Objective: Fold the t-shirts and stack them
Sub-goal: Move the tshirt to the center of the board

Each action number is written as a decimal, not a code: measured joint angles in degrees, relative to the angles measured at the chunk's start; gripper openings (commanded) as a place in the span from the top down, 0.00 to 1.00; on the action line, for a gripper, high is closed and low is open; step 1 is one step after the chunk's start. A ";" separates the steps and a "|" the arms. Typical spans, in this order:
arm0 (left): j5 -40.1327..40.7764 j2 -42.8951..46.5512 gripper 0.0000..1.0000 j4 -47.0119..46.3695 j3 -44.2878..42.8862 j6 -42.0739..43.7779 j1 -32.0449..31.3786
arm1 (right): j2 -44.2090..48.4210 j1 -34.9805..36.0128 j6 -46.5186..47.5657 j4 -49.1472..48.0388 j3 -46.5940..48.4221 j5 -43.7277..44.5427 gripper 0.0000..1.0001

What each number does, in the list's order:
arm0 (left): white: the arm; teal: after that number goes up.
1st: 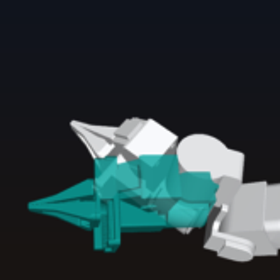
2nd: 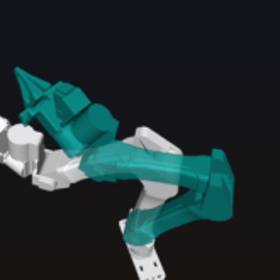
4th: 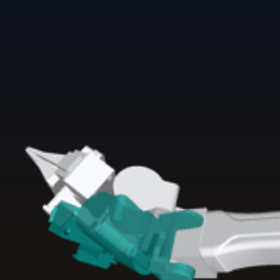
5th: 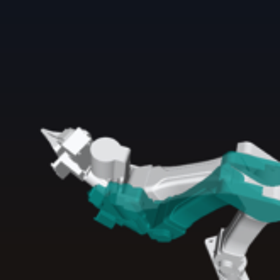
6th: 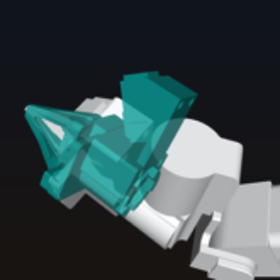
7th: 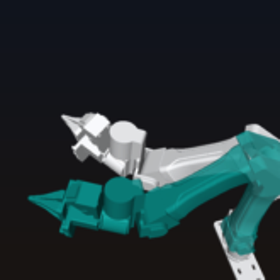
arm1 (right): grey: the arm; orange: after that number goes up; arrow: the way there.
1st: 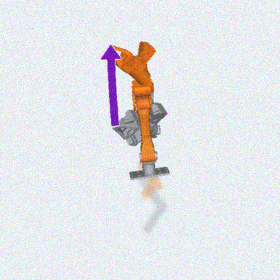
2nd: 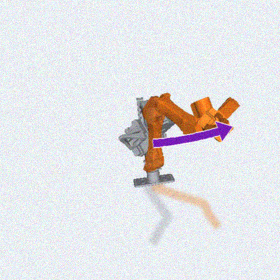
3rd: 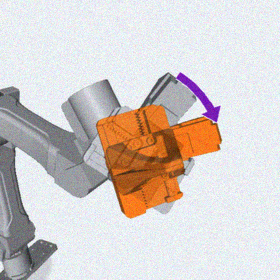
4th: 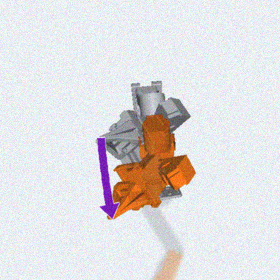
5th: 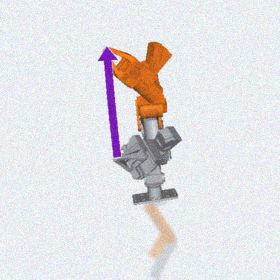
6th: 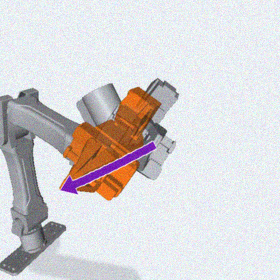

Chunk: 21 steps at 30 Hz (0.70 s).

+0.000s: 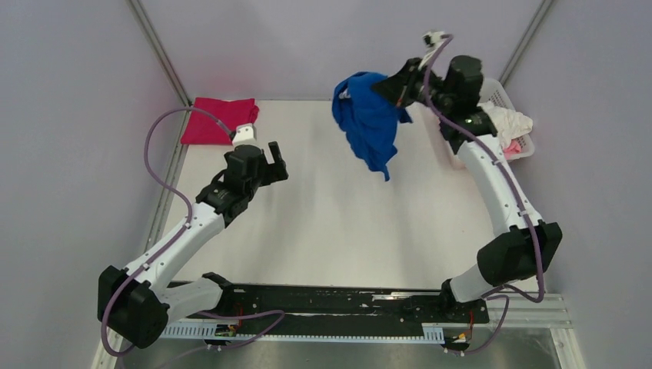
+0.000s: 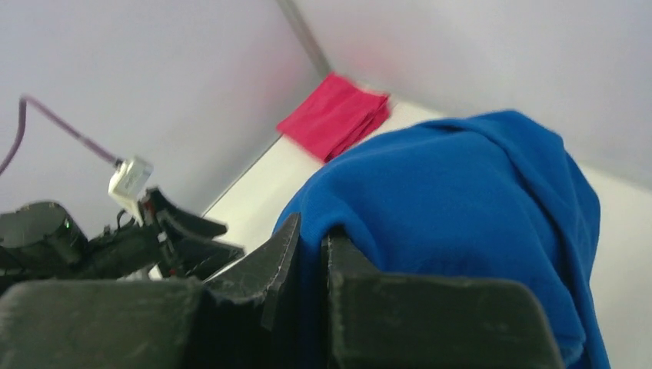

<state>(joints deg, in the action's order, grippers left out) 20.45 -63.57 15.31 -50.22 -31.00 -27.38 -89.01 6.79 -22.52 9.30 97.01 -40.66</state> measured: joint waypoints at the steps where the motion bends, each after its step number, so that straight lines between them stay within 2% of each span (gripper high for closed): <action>1: -0.28 0.26 0.00 0.39 0.00 -0.28 0.00 | 0.94 3.58 0.24 -0.31 -3.02 2.58 0.97; 3: -0.76 0.59 0.00 0.92 0.00 -0.94 0.00 | 2.19 10.27 0.07 -0.76 -9.22 7.37 0.95; 5: -1.25 0.90 0.00 1.99 0.00 -1.90 0.00 | 2.97 13.66 -1.55 -1.99 -15.56 11.02 0.94; 7: -2.03 1.14 0.00 3.06 0.00 -2.82 0.00 | 3.61 14.21 -3.63 -2.80 -21.66 14.73 0.86; 8: -2.51 1.20 0.00 3.56 0.00 -3.39 0.00 | 3.74 14.01 -4.72 -2.71 -25.27 17.86 0.77; 9: -3.17 1.22 0.00 3.93 0.00 -3.82 0.00 | 3.74 13.66 -5.62 -2.25 -28.15 21.16 0.53; 12: -5.33 1.22 0.00 4.50 0.11 -4.96 0.00 | 3.41 12.63 -8.04 1.31 -34.73 32.54 0.03; 13: -6.12 1.20 0.00 4.63 0.24 -5.18 0.00 | 3.52 12.44 -8.48 2.05 -36.30 35.85 0.00; 17: -10.45 -0.33 0.00 5.22 0.70 -6.01 0.00 | 6.88 11.85 -8.94 4.24 -42.10 46.64 0.00; 21: -17.03 -1.49 0.00 4.04 4.44 -6.23 0.00 | 15.45 11.89 -8.39 4.70 -47.45 49.64 0.00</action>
<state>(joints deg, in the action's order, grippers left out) 3.42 -65.06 19.35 -45.78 -37.23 -27.38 -73.56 18.68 -30.92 14.00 49.56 8.97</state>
